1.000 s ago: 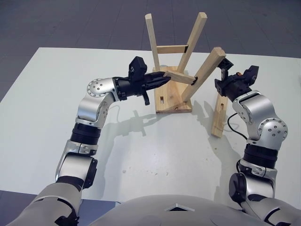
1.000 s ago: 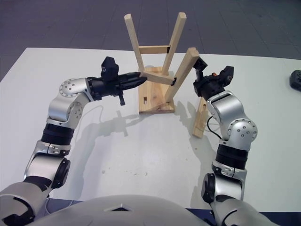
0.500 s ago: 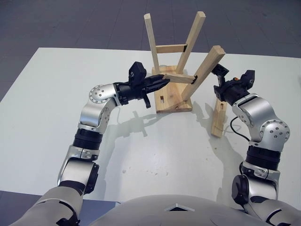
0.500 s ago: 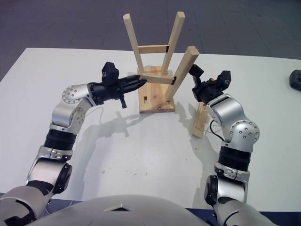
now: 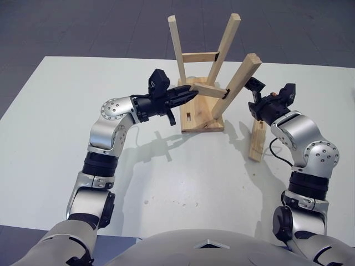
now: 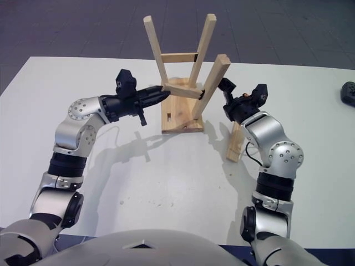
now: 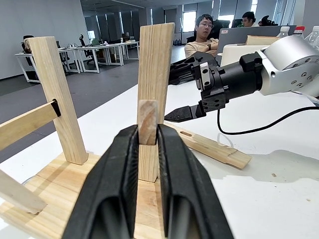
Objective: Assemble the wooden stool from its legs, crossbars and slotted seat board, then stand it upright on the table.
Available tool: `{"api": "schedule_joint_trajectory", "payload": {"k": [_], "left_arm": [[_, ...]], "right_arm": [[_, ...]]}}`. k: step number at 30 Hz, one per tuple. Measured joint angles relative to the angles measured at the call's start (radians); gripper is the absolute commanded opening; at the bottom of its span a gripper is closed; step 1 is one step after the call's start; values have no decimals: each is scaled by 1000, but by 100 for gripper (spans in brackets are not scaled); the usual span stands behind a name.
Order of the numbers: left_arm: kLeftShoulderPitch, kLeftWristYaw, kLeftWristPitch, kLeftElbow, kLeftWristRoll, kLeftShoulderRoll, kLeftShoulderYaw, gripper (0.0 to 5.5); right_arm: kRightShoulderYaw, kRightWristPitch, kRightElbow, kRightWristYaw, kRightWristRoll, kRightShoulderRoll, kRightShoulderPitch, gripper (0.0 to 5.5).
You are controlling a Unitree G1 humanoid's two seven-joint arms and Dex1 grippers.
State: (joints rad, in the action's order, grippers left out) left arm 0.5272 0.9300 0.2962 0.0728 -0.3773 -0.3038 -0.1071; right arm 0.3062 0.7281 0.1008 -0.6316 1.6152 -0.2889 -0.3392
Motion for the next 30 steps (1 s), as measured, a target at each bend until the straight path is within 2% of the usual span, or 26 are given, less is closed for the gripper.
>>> {"api": "schedule_joint_trajectory", "payload": {"k": [30], "left_arm": [[0, -45, 13, -97, -12, -36, 54, 43]], "right_arm": [[-10, 24, 0, 35, -44, 22, 15, 540]]}}
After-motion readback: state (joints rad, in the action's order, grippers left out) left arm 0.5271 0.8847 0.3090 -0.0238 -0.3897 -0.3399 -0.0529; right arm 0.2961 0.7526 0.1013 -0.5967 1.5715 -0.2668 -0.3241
